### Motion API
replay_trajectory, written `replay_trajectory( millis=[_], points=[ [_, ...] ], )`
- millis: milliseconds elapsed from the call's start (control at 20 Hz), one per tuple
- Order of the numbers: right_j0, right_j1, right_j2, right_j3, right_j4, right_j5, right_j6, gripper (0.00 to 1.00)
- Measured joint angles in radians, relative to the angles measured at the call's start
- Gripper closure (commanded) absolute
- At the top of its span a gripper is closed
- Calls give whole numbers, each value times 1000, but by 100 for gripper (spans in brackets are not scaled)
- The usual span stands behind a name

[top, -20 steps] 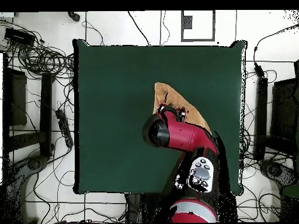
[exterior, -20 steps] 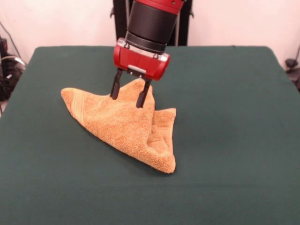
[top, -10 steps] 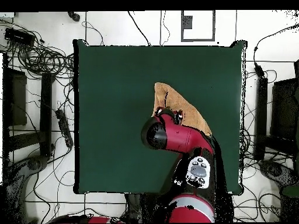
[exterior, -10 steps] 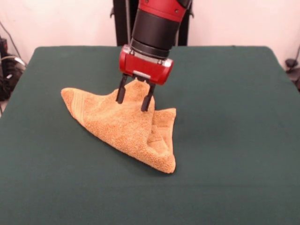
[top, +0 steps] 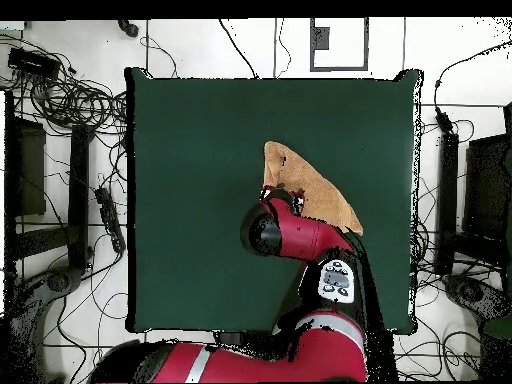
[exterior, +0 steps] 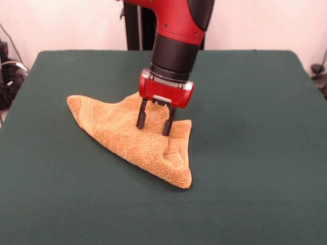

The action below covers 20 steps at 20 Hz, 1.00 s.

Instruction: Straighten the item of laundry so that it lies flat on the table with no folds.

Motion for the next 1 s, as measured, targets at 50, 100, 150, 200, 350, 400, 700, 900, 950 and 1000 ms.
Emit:
replay_trajectory(
  millis=[50, 100, 150, 200, 350, 400, 700, 900, 950, 1000],
  points=[
    [-1, 4, 2, 0, 0, -5, 0, 0],
    [-3, 12, 4, 0, 0, -15, 0, 0],
    [-3, 18, 5, 0, 0, -25, 0, 0],
    [-3, 21, 6, 0, 0, -34, 0, 0],
    [-5, 24, 7, 0, 0, -49, 0, 0],
    [-6, 24, 8, 0, 0, -51, 0, 0],
    [-11, 24, 12, 2, 0, -54, 0, 0],
    [9, 8, 7, 11, 3, -47, 0, 0],
    [15, 1, 7, 15, 4, -41, 0, 0],
    [23, -10, 7, 20, 5, -31, 0, 0]
  ],
)
